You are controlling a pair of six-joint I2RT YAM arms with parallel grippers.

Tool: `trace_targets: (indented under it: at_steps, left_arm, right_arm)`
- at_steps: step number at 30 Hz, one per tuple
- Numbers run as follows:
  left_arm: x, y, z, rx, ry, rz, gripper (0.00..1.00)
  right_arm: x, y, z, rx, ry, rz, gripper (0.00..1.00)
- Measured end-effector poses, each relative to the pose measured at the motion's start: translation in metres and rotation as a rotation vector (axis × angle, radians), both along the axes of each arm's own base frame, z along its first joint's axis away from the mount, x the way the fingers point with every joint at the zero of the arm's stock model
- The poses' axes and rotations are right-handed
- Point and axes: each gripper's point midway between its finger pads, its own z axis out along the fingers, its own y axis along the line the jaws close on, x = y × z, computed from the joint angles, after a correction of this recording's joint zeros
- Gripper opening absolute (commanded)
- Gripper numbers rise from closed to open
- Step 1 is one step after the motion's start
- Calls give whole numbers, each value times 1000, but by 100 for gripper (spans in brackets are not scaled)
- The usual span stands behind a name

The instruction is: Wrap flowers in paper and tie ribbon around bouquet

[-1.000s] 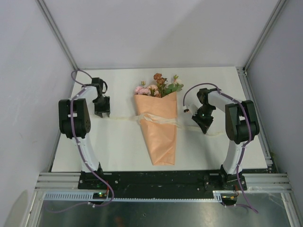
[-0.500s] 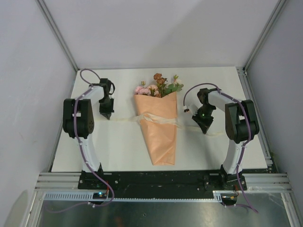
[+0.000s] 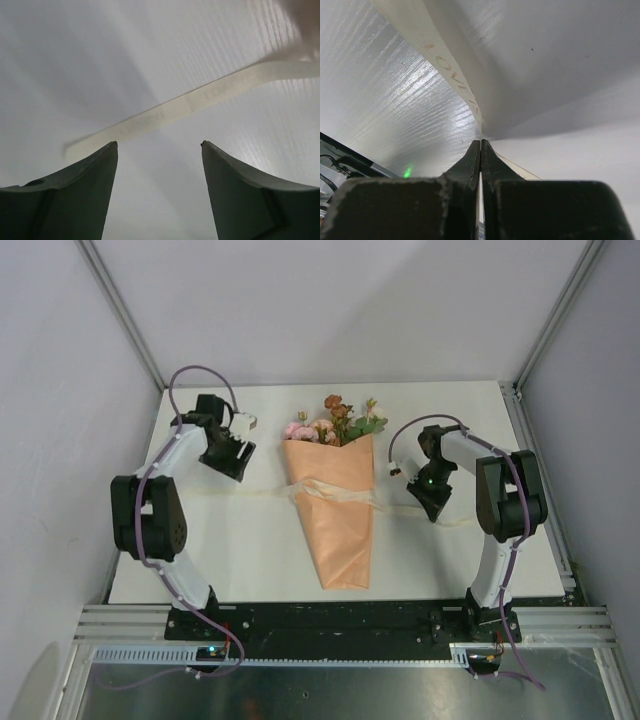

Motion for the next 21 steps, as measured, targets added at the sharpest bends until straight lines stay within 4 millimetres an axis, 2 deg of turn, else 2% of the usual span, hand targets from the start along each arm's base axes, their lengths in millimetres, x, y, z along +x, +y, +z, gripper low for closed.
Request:
trace_targets:
  at_steps: [2, 5, 11, 16, 18, 21]
  left_arm:
    - [4, 1, 15, 22, -60, -140, 73]
    - [7, 2, 15, 59, -80, -321, 74]
    - [0, 4, -23, 101, 16, -607, 71]
    - [-10, 8, -51, 123, 106, -709, 73]
    - [-12, 10, -62, 126, 138, -724, 68]
    - [-10, 14, -64, 148, 155, -737, 60]
  right_arm:
    - [0, -1, 0, 0, 1, -2, 0]
    - [0, -1, 1, 0, 1, -1, 0]
    - [4, 0, 4, 2, -9, -2, 0]
    - [4, 0, 4, 2, -9, -3, 0]
    - [4, 0, 4, 2, -6, -4, 0]
    - [3, -1, 5, 0, -1, -6, 0]
